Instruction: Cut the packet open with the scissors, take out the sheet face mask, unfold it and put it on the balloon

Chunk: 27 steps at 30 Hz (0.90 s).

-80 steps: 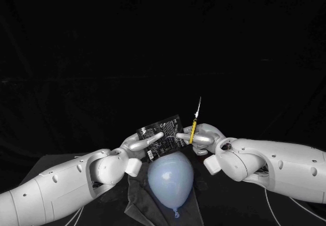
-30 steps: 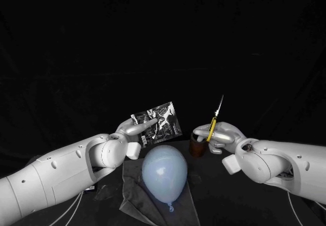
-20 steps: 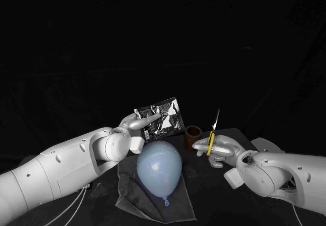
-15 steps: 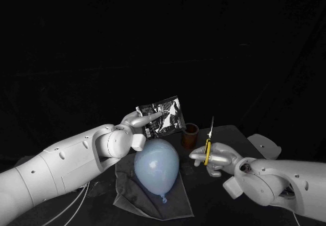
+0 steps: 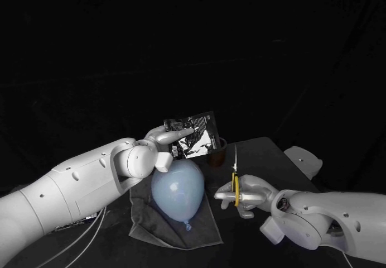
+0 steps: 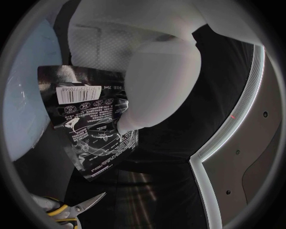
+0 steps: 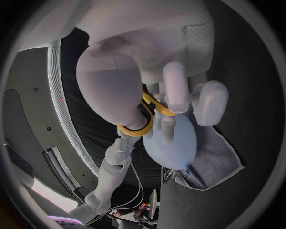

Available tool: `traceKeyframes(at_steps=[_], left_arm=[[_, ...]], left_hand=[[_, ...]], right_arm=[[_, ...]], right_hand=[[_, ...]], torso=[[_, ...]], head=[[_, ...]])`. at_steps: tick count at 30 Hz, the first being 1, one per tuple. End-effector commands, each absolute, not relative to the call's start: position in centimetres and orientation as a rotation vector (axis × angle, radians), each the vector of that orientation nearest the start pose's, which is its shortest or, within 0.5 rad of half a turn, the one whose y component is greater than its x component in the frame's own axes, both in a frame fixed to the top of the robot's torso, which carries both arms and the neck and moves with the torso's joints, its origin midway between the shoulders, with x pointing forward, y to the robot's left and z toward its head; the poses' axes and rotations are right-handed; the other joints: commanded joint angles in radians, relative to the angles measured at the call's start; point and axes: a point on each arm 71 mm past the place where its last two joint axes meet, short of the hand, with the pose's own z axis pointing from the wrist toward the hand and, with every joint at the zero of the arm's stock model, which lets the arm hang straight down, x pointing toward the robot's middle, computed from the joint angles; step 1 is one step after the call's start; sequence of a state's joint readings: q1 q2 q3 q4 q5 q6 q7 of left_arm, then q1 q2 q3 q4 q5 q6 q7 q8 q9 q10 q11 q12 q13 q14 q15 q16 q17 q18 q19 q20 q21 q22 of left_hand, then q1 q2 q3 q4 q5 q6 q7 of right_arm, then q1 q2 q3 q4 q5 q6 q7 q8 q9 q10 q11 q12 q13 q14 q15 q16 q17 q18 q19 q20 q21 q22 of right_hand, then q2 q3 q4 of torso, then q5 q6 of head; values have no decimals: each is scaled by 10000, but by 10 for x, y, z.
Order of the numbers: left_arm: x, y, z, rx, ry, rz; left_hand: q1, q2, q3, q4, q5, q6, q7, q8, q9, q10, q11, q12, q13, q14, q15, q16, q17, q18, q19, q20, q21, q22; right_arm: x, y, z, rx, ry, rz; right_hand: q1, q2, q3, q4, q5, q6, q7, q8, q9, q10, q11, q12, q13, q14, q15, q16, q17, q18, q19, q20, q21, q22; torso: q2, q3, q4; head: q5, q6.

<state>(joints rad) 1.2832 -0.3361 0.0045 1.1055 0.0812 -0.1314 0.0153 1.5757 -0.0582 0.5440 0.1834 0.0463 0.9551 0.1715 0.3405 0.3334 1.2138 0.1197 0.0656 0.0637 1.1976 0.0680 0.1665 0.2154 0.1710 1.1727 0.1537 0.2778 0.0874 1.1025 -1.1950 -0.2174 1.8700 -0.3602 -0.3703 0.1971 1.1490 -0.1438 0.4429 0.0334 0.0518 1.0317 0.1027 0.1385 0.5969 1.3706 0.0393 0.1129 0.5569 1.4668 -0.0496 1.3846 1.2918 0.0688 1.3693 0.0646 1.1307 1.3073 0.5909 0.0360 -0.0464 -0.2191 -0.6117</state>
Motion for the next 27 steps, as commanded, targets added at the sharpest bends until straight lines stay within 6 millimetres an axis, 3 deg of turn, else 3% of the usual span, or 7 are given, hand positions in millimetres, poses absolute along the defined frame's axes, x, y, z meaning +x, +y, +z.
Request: traceKeyframes(at_steps=[1, 6, 9, 11, 16, 22, 27], left_arm=[[546, 39, -161, -11615, 18982, -16604], [546, 39, -162, -11619, 19141, -16548], [546, 39, -162, -11613, 19200, -16543], [546, 39, -162, -11606, 19227, -16559], [545, 38, -162, -11568, 19298, -16623], [544, 36, -162, -11530, 19347, -16687], [544, 35, -162, -11517, 19358, -16709]], left_hand=[[-94, -1, 54, 3, 31, -46, -2, 33, 1066, -3, -27, -38, 0, 50, 2, 36, 10, 135, 54, 10, 38, 14], [-104, 0, 63, 2, 31, -49, -6, 33, 1070, -7, -27, -40, -1, 50, 3, 34, 12, 133, 57, 9, 37, 12], [-111, 0, 67, 2, 31, -51, -8, 33, 1072, -9, -28, -40, -1, 50, 3, 33, 13, 132, 59, 8, 37, 11], [-115, 0, 70, 2, 31, -53, -10, 33, 1073, -11, -28, -41, -1, 50, 4, 33, 13, 131, 60, 8, 37, 10], [-123, -1, 75, 1, 31, -55, -11, 33, 1077, -12, -29, -41, -1, 52, 3, 32, 15, 130, 62, 7, 36, 8], [-133, 0, 87, -5, 30, -60, -11, 33, 1083, -17, -30, -42, -2, 60, 0, 34, 19, 130, 69, 2, 37, 6], [-142, 0, 100, -12, 30, -65, -12, 33, 1089, -22, -31, -43, -2, 68, -4, 35, 24, 130, 79, -3, 39, 5]], right_arm=[[358, -264, -252, 10009, 18676, 12173], [357, -264, -253, 10685, 18619, 12214], [357, -263, -254, 10849, 18706, 12156], [356, -262, -256, 10887, 18971, 12105], [355, -260, -258, 10696, 19493, 11899], [354, -259, -259, 10432, 19758, 11541], [354, -258, -259, 10287, 19818, 11413]], right_hand=[[332, -43, 154, -109, 0, 235, -46, 34, 9, 646, -230, -18, -98, 419, 10, -36, 50, 192, 20, -1, 43, 1277], [646, -148, 67, -407, -21, 756, -384, 481, 331, 1379, -518, 1079, 747, 471, -259, 12, 134, 156, 150, -236, 207, 1336], [366, -228, -352, -224, 55, 821, -520, 863, 735, 1515, -679, 5512, 4030, 539, -359, 159, 334, 100, 292, -325, 445, 1426], [166, -235, -577, -33, -7, 649, -505, 1000, 970, 1446, -654, 6643, 5012, 547, -350, 184, 366, 97, 303, -347, 438, 1441], [-490, -449, -1085, 440, -12, 84, -288, 867, 1086, 481, -457, 2708, 2758, 499, -199, 71, 232, 144, 157, -255, 109, 1354], [-1160, -614, -1971, 1120, -36, -1152, 41, 244, 1043, 518, -184, 2420, 2587, 496, 16, 69, 238, 150, 140, -78, 41, 1354], [-1135, -548, -2643, 1474, -38, -1792, 239, -74, 997, 557, -19, 2334, 2562, 476, 165, 49, 211, 162, 108, 61, -34, 1350]], torso=[[16, 20, -2], [14, 18, 4], [14, 13, 7], [13, -1, 3], [12, -5, 2], [9, -12, 5], [12, -7, 10]], head=[[-65, -101], [-61, -214], [-69, -239], [-65, -234], [-97, -219], [-108, -263], [-112, -273]])
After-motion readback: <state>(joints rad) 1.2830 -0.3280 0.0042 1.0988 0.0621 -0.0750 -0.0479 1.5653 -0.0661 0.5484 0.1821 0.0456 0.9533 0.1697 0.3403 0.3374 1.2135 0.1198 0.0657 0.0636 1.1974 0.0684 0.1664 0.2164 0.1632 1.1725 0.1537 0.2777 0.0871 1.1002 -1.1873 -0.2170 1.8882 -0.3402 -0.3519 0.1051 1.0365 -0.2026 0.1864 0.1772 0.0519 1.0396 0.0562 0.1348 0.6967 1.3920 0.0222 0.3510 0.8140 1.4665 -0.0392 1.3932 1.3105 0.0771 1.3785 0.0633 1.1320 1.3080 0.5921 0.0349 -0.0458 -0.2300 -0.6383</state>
